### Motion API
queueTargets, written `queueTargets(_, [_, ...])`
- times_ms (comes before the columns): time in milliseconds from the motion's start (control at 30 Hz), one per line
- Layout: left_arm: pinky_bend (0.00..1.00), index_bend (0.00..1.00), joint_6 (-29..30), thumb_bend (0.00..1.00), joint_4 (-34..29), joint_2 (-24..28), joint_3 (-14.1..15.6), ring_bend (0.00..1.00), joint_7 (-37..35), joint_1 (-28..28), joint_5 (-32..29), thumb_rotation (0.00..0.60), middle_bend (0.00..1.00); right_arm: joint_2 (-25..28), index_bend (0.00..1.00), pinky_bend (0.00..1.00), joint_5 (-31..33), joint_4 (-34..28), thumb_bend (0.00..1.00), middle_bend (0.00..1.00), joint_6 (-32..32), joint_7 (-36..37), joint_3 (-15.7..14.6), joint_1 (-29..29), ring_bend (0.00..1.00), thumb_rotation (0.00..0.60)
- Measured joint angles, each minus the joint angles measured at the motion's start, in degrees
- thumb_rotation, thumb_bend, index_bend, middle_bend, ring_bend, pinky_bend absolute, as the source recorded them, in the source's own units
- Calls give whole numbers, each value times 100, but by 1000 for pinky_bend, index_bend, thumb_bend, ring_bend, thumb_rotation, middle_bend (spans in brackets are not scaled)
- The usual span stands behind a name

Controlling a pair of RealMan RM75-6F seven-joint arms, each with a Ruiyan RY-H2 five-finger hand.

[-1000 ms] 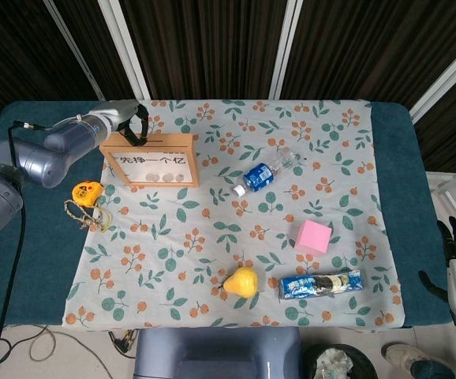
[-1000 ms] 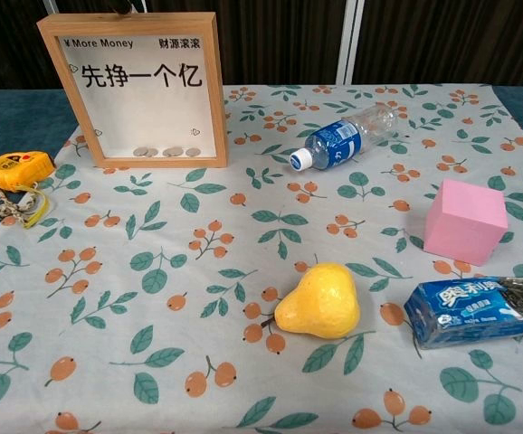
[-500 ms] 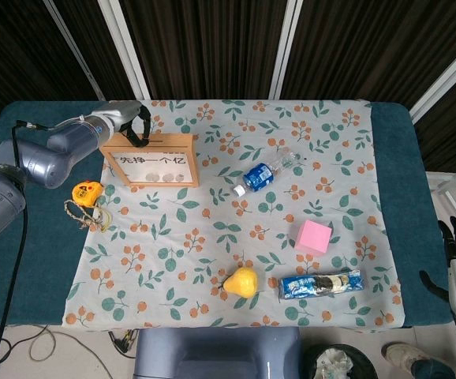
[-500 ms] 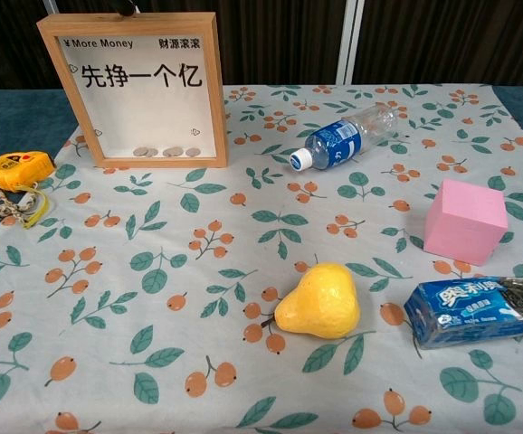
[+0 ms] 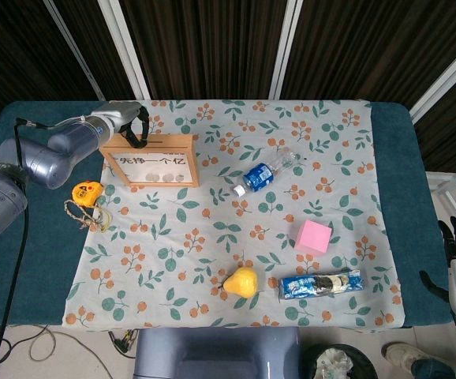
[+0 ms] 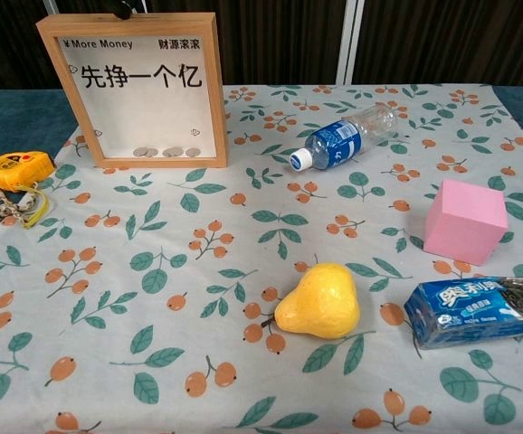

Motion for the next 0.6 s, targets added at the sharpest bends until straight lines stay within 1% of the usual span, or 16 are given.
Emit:
queueTargets(200, [0,549,19,570,0,-17,37,0,-73,-32,58,600,94,0,79,0,4,1,297,0,-2,-1,3,0,0,600])
queueTargets(400, [0,520,53,479,-5,-32,75,0,-108,-54,126,600,87,4,79,0,17,-4,297,0,-20,-11,0,2,0,600])
queueTargets(600, [0,484,118,440,-37,-15,88,0,-133,-76,178,600,71,9,79,0,29,-14,297,0,-29,-25,0,3,0,600])
